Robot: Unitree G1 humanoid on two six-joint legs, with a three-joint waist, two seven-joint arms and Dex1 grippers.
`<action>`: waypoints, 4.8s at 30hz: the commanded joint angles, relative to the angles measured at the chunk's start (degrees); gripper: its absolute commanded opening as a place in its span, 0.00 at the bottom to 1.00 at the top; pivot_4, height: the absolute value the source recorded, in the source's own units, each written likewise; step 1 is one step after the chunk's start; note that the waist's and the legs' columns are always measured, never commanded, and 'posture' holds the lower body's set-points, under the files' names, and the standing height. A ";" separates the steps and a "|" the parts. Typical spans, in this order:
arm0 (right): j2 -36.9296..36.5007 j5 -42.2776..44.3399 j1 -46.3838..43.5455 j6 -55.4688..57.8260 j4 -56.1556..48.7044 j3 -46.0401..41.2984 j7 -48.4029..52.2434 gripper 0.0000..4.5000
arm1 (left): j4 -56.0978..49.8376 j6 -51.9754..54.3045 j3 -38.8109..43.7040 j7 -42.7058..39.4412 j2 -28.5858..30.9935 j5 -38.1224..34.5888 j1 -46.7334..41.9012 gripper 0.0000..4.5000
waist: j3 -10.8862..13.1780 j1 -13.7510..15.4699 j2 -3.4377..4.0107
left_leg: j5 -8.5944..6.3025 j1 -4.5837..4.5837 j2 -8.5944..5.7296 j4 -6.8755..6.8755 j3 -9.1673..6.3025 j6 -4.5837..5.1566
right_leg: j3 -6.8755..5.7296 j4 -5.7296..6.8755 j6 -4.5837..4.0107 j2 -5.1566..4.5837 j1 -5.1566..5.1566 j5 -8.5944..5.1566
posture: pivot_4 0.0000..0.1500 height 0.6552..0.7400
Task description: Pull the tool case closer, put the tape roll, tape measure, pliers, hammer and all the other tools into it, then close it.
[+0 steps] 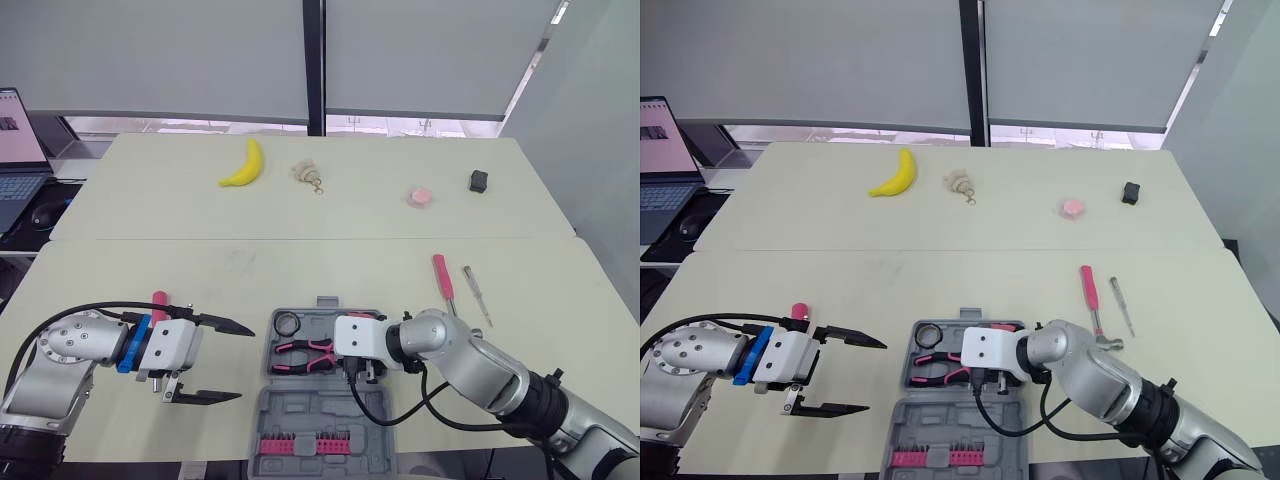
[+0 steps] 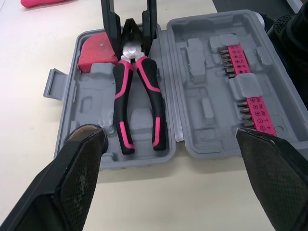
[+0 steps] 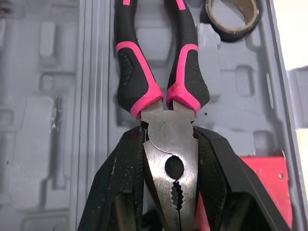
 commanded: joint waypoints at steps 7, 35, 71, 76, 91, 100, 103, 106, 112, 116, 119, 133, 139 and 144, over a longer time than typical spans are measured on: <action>1.80 0.41 -0.21 1.78 -0.28 -0.20 -0.25 0.35 | -2.49 0.60 0.12 1.17 0.50 -0.97 -0.18 1.00 | 0.00 -0.01 0.00 | 0.00 -0.02 0.00 -0.01 0.00 0.00 | 0.03 0.00 0.00 0.01 -0.05 0.00 | 1.00 1.00; 9.71 3.54 -2.24 -15.04 12.47 -5.19 1.06 0.02 | -3.08 2.85 0.24 3.86 -0.28 -1.00 0.07 1.00 | -0.01 -0.04 -0.01 | 0.00 -0.03 0.03 -0.02 0.10 0.00 | 0.07 0.01 0.00 0.06 -0.09 0.00 | 1.00 1.00; -6.33 10.89 18.16 -27.96 -6.72 -26.51 7.09 0.00 | 1.34 8.95 2.16 11.70 0.66 2.13 4.88 0.87 | -0.58 0.46 0.03 | -0.01 -0.02 0.10 -0.09 0.12 -0.01 | 0.11 -0.07 -0.11 0.17 -0.09 0.01 | 1.00 1.00; -17.61 12.60 28.58 -30.45 -7.52 -30.80 11.55 0.00 | 4.51 4.50 -0.89 8.22 0.80 4.49 7.31 0.52 | -0.56 -0.15 0.07 | 0.00 0.06 0.13 -0.09 0.11 0.00 | 0.16 -0.05 -0.17 0.22 -0.08 -0.02 | 1.00 1.00; -14.07 4.91 28.51 -35.14 3.06 -22.67 9.16 0.00 | 13.94 -4.29 -11.63 14.82 -6.34 16.06 0.60 0.01 | -0.58 0.14 0.06 | 0.01 0.16 0.09 0.01 -0.02 0.01 | 0.27 -0.04 -0.18 0.34 0.00 0.11 | 1.00 1.00; -10.05 3.35 26.27 -35.15 5.88 -20.45 8.37 0.00 | 10.06 2.69 -15.27 15.30 -9.54 15.65 -1.14 0.01 | -0.67 0.32 0.22 | 0.01 0.14 0.07 0.01 -0.02 0.01 | 0.28 -0.04 -0.18 0.35 -0.01 0.11 | 1.00 1.00; -9.41 3.61 26.44 -34.97 5.65 -20.73 8.12 0.00 | 8.49 5.61 -15.39 15.50 -10.10 14.89 -0.94 0.01 | -0.71 0.32 0.27 | 0.01 0.14 0.06 0.01 -0.04 0.01 | 0.27 -0.03 -0.18 0.35 0.00 0.11 | 1.00 1.00; -8.25 4.37 26.55 -34.03 5.10 -21.12 7.59 0.00 | 7.45 7.60 -15.28 15.87 -10.60 14.67 -1.08 0.01 | -0.72 0.32 0.29 | 0.01 0.15 0.06 0.01 -0.04 0.01 | 0.28 -0.03 -0.18 0.35 0.01 0.11 | 1.00 1.00; -6.35 4.39 25.83 -33.47 5.54 -21.77 6.68 0.00 | 8.28 9.06 -14.95 17.28 -11.89 15.21 -3.53 0.01 | -0.74 0.35 0.34 | 0.03 0.24 0.00 0.03 -0.18 0.02 | 0.26 -0.03 -0.15 0.36 0.14 0.15 | 1.00 1.00; -5.51 4.29 24.52 -33.60 7.04 -22.24 6.56 0.00 | 10.54 9.18 -14.86 18.36 -13.22 16.25 -6.60 0.01 | -0.68 0.37 0.34 | 0.03 0.75 0.00 0.00 -0.19 0.03 | 0.25 -0.06 -0.08 0.36 0.68 0.09 | 1.00 1.00; -4.74 4.07 23.29 -33.71 8.59 -22.39 6.18 0.00 | 12.57 8.45 -15.06 18.72 -13.85 17.11 -8.55 0.01 | -0.67 0.24 0.34 | 0.03 0.92 0.00 -0.01 -0.21 0.02 | 0.29 -0.05 0.04 0.37 0.80 0.01 | 1.00 1.00; -0.87 2.92 15.69 -34.15 15.90 -21.70 5.66 0.00 | 13.40 8.69 -15.41 18.13 -14.17 18.21 -10.11 0.01 | -0.66 0.02 0.36 | 0.02 0.92 0.02 -0.09 -0.21 0.02 | 0.32 -0.06 -0.27 0.43 0.77 0.12 | 1.00 1.00; -0.63 2.57 15.45 -34.53 16.52 -21.63 5.77 0.00 | 14.33 8.74 -15.13 19.21 -14.68 18.66 -11.31 0.01 | -0.66 0.02 0.36 | 0.02 0.91 0.02 -0.10 -0.21 0.02 | 0.31 -0.06 -0.27 0.43 0.77 0.11 | 1.00 1.00; -0.32 2.32 15.44 -34.45 16.53 -21.58 5.71 0.00 | 15.25 8.00 -15.22 19.45 -15.01 19.29 -12.28 0.01 | -0.66 0.02 0.36 | 0.02 0.92 0.02 -0.09 -0.21 0.02 | 0.31 -0.06 -0.27 0.43 0.77 0.11 | 1.00 1.00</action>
